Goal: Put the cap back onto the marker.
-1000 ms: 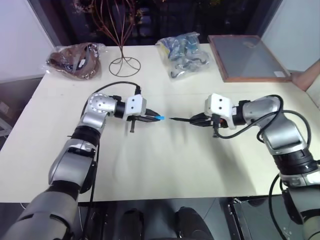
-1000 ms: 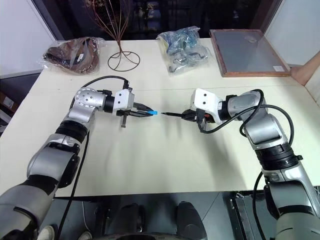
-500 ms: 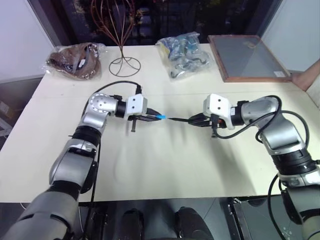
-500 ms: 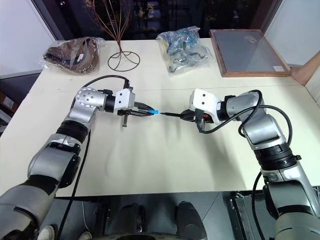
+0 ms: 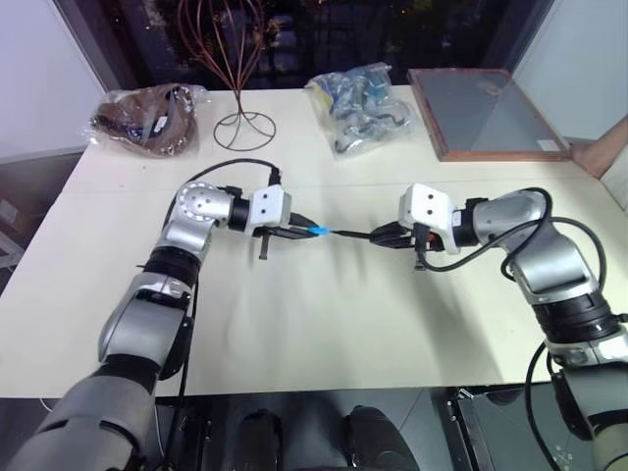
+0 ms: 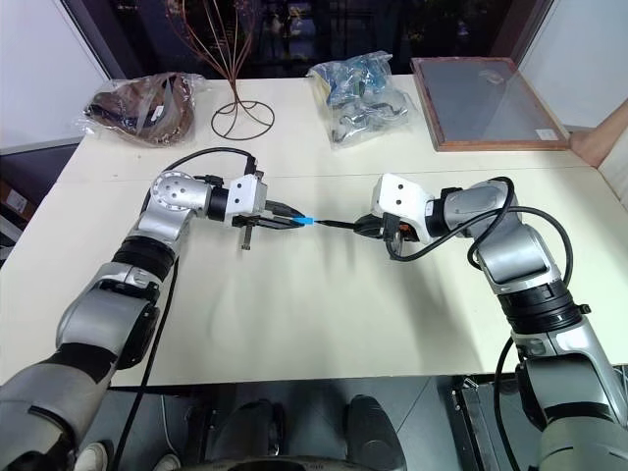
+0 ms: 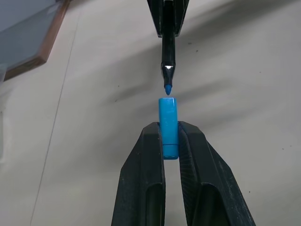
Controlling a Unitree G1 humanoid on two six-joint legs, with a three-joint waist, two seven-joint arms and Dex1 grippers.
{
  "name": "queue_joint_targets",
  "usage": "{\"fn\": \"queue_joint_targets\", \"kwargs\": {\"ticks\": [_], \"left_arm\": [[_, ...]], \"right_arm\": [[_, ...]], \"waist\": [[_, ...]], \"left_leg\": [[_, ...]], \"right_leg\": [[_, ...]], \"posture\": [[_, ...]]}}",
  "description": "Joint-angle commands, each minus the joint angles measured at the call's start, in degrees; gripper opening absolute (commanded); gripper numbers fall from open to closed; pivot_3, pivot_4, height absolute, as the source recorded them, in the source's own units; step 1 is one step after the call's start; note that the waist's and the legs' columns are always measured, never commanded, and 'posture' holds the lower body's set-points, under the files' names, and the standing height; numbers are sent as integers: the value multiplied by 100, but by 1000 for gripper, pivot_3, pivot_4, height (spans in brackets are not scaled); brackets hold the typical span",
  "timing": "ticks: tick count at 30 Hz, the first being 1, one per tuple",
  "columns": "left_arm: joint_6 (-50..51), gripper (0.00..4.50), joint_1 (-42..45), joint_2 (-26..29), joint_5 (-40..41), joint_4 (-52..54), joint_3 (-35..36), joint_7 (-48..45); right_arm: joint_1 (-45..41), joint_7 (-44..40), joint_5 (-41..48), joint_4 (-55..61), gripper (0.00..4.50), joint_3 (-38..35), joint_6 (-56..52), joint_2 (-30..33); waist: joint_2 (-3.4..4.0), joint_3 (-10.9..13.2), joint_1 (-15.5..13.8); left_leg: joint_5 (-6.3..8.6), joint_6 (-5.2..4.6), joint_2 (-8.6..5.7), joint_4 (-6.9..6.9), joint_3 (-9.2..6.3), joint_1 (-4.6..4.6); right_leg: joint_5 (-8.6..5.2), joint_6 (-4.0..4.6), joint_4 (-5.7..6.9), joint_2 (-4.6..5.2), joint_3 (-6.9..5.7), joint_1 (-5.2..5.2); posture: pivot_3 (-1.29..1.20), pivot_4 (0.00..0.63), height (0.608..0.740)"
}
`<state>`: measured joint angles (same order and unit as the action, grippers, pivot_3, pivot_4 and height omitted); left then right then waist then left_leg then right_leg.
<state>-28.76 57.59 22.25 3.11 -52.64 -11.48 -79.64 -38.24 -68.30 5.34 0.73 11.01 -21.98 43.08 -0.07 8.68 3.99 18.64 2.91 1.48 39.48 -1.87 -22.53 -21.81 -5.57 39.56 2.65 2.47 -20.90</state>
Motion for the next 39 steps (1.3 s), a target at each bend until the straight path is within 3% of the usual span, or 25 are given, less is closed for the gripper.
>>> {"fn": "queue_joint_targets", "kwargs": {"ticks": [1,39], "left_arm": [[12,0,55,9,107,211,115,-22],[28,0,-49,-121,-170,381,-129,25]], "right_arm": [[-102,1,55,39,21,-32,97,-14],[-357,43,12,91,21,181,34,-205]], "waist": [[0,0,0],[0,0,0]], "left_leg": [[0,0,0,0,0,0],[0,0,0,1,0,0]], "right_leg": [[0,0,0,0,0,0],[0,0,1,0,0,0]], "posture": [[0,150,740],[0,150,740]]}}
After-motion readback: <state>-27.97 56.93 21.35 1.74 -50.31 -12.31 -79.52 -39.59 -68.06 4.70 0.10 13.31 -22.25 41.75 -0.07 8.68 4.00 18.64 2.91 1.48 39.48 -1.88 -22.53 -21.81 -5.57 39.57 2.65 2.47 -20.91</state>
